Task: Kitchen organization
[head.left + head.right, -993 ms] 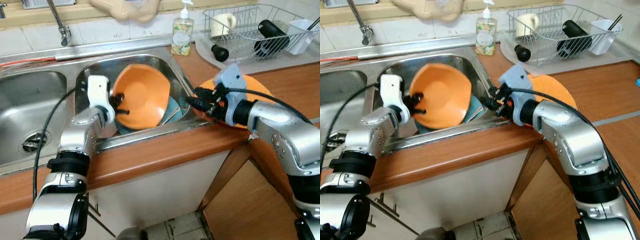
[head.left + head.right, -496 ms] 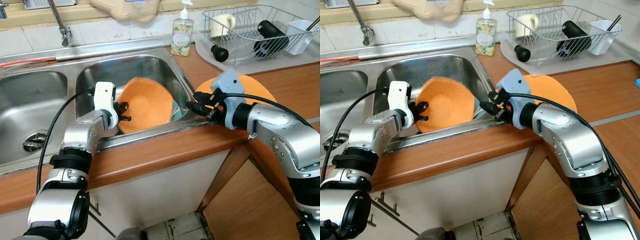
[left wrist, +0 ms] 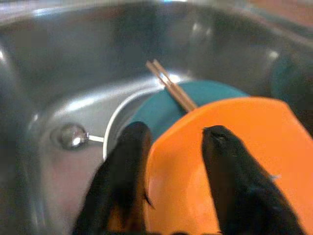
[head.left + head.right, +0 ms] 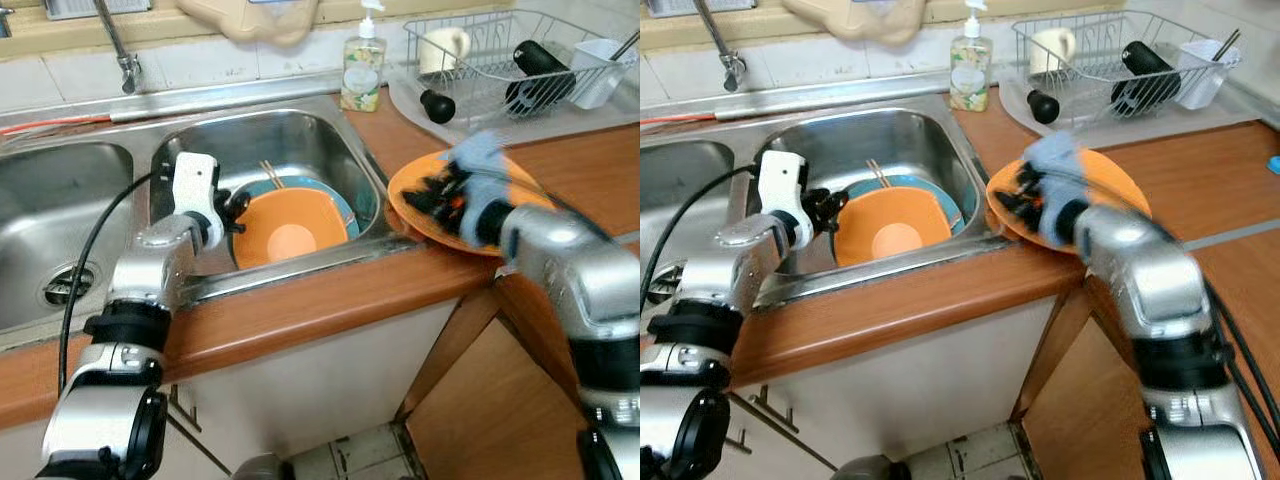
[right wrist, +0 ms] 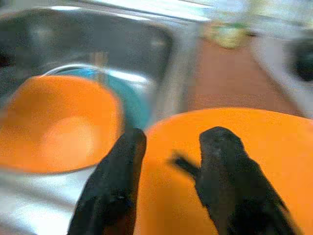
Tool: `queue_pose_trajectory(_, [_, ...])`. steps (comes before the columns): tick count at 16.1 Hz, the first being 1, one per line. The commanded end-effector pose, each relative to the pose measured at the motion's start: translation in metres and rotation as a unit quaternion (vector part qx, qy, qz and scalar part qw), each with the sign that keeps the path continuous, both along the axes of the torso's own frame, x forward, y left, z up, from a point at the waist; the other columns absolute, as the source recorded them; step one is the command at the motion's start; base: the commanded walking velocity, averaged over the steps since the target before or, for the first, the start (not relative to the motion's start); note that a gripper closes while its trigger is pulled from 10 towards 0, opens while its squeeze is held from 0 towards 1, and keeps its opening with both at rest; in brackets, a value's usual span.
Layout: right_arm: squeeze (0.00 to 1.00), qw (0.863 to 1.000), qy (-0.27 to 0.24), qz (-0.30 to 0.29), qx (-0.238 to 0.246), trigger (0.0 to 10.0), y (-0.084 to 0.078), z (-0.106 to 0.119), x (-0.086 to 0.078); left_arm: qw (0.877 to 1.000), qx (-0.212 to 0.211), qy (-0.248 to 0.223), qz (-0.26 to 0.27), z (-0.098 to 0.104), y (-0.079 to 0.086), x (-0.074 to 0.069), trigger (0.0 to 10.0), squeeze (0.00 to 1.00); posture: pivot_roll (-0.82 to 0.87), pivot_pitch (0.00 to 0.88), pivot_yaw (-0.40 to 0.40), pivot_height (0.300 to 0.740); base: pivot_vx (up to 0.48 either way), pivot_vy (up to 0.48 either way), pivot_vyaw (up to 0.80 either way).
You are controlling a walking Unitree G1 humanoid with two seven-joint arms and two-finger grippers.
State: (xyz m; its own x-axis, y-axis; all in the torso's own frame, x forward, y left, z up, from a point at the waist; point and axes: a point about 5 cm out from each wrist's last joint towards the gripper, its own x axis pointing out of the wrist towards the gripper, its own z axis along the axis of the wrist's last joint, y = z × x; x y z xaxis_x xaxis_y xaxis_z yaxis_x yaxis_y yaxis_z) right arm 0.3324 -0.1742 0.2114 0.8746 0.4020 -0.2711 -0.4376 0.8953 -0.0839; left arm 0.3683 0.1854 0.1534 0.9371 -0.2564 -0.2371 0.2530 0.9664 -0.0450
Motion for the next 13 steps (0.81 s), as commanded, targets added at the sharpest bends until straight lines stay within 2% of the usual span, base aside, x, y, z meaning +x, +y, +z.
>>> queue_pose_trajectory(1, [1.00, 0.998, 0.003, -0.064, 0.014, 10.0, -0.017, 0.003, 0.007, 0.999, -0.012, -0.035, -0.021, 0.012, -0.002, -0.002, 10.0, 1.00, -0.06, 0.000, 0.070, 0.740, 0.000, 0.000, 0.00])
queue_pose_trajectory(3, [1.00, 0.989, -0.001, -0.144, 0.037, 10.0, -0.044, 0.004, 0.016, 0.993, -0.038, -0.073, -0.085, 0.020, -0.012, -0.012, 10.0, 1.00, -0.06, 0.000, 0.068, 0.740, 0.000, 0.000, 0.00])
queue_pose_trajectory(6, [1.00, 0.981, -0.001, -0.188, 0.053, 10.0, -0.063, 0.003, 0.020, 0.987, -0.047, -0.084, -0.132, 0.021, -0.020, -0.022, 10.0, 1.00, -0.06, 0.000, 0.063, 0.740, 0.000, 0.000, 0.00])
queue_pose_trajectory(7, [1.00, 0.975, 0.004, -0.214, 0.055, 10.0, -0.076, 0.001, 0.023, 0.981, -0.052, -0.084, -0.165, 0.020, -0.025, -0.030, 10.0, 1.00, -0.06, 0.000, 0.059, 0.740, 0.000, 0.000, 0.00])
queue_pose_trajectory(8, [1.00, 0.975, 0.004, -0.214, 0.055, 10.0, -0.076, 0.001, 0.023, 0.981, -0.052, -0.084, -0.165, 0.020, -0.025, -0.030, 10.0, 1.00, -0.06, 0.000, 0.059, 0.740, 0.000, 0.000, 0.00])
queue_pose_trajectory(9, [1.00, 0.970, 0.014, -0.235, 0.053, 10.0, -0.091, -0.002, 0.024, 0.973, -0.061, -0.081, -0.208, 0.018, -0.032, -0.042, 10.0, 1.00, -0.06, 0.000, 0.057, 0.740, 0.000, 0.000, 0.00])
queue_pose_trajectory(10, [1.00, 0.969, 0.018, -0.241, 0.055, 10.0, -0.096, -0.004, 0.024, 0.970, -0.063, -0.080, -0.222, 0.018, -0.035, -0.046, 10.0, 1.00, -0.06, 0.000, 0.057, 0.740, 0.000, 0.000, 0.00])
queue_pose_trajectory(12, [1.00, 0.961, 0.029, -0.271, 0.050, 10.0, -0.115, -0.009, 0.025, 0.955, -0.070, -0.069, -0.279, 0.017, -0.043, -0.062, 10.0, 1.00, -0.06, 0.000, 0.055, 0.740, 0.000, 0.000, 0.00])
queue_pose_trajectory(13, [1.00, 0.959, 0.035, -0.278, 0.052, 10.0, -0.119, -0.011, 0.024, 0.952, -0.071, -0.068, -0.290, 0.017, -0.044, -0.064, 10.0, 1.00, -0.06, 0.000, 0.055, 0.740, 0.000, 0.000, 0.00])
